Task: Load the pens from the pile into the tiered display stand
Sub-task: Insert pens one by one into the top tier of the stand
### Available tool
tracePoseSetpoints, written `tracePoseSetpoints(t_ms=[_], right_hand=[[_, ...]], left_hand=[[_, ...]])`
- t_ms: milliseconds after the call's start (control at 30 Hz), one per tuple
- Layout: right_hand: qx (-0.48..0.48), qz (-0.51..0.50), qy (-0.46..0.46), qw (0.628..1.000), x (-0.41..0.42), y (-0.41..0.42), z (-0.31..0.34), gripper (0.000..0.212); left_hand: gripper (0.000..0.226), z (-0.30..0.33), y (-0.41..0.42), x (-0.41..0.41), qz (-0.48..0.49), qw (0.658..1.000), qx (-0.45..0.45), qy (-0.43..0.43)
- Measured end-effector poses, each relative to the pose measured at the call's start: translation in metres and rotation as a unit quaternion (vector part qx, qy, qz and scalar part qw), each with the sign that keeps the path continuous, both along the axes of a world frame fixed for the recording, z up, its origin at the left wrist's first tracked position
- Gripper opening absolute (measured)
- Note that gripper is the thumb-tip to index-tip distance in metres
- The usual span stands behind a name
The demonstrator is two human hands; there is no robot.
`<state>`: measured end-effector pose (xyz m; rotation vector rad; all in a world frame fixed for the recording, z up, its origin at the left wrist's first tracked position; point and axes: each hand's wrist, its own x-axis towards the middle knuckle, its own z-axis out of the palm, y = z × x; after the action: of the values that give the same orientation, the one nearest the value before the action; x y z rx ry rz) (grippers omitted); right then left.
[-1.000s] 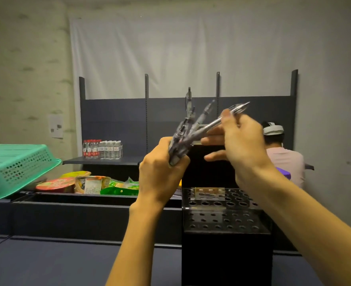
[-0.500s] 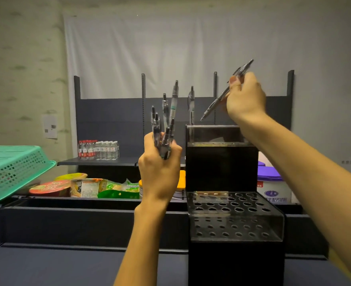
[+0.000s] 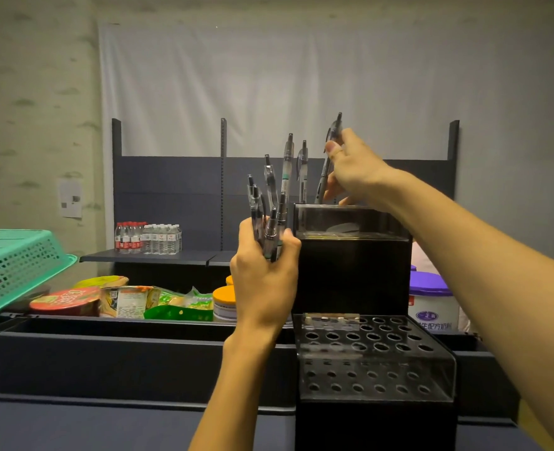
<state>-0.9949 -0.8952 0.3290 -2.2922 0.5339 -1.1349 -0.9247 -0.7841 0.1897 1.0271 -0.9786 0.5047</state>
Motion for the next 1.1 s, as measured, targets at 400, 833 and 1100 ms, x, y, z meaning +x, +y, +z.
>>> tracePoseSetpoints(t_ms=[400, 833, 1100], right_hand=[[-0.041, 0.019, 0.113, 0.993, 0.002, -0.004, -0.006, 0.039], [-0.043, -0.01, 0.084, 0.995, 0.005, -0.007, -0.008, 0.044], [-0.068, -0.048, 0.088, 0.993, 0.009, -0.008, -0.008, 0.043]], left_hand=[[0.012, 0.0, -0.001, -0.002, 0.001, 1.0, -0.003, 0.013], [0.009, 0.001, 0.001, -0.002, -0.004, 1.0, 0.009, -0.006], [0.009, 0.002, -0.001, -0.002, 0.0, 1.0, 0.0, -0.009]])
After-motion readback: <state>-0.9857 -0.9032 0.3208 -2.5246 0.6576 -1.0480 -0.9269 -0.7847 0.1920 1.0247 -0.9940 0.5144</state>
